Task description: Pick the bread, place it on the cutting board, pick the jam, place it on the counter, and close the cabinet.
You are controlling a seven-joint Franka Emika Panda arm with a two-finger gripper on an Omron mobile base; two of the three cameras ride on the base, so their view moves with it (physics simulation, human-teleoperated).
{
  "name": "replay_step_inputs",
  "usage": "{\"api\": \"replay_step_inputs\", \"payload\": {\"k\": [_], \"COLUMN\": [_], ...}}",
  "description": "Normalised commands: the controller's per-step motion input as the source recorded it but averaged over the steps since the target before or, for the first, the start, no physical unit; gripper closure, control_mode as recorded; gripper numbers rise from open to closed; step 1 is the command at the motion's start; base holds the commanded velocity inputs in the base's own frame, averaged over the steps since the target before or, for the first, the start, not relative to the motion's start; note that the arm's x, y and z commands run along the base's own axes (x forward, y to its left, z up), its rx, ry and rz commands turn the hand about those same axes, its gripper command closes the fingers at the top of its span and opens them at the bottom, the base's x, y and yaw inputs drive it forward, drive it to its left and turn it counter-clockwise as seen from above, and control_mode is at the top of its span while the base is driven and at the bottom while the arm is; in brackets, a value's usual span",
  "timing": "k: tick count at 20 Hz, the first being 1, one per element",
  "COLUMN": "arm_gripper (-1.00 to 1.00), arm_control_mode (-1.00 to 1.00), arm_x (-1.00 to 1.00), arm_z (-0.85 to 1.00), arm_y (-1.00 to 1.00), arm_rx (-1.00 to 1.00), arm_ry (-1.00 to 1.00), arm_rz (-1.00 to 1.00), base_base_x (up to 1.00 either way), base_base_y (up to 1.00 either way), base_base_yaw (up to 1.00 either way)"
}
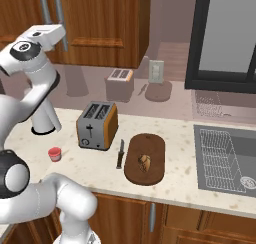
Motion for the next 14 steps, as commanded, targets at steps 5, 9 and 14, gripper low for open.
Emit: {"api": "replay_step_inputs", "payload": {"k": [5, 9, 14], "arm_gripper": [-1.0, -1.0, -1.0], "arm_control_mode": [-1.0, -1.0, -1.0], "arm_x": [0.6, 0.43, 0.11], "arm_z": [-0.25, -0.2, -0.04], "arm_y": [0.0, 0.01, 0.04], "arm_rx": [0.0, 0.0, 0.0], "arm_ry": [0.0, 0.0, 0.0], "arm_rz": [-0.05, -0.03, -0.01], "base_base_x": [0.0, 0.0, 0.0], "base_base_y": [0.0, 0.0, 0.0], "base_base_yaw": [0.0, 0.0, 0.0]}}
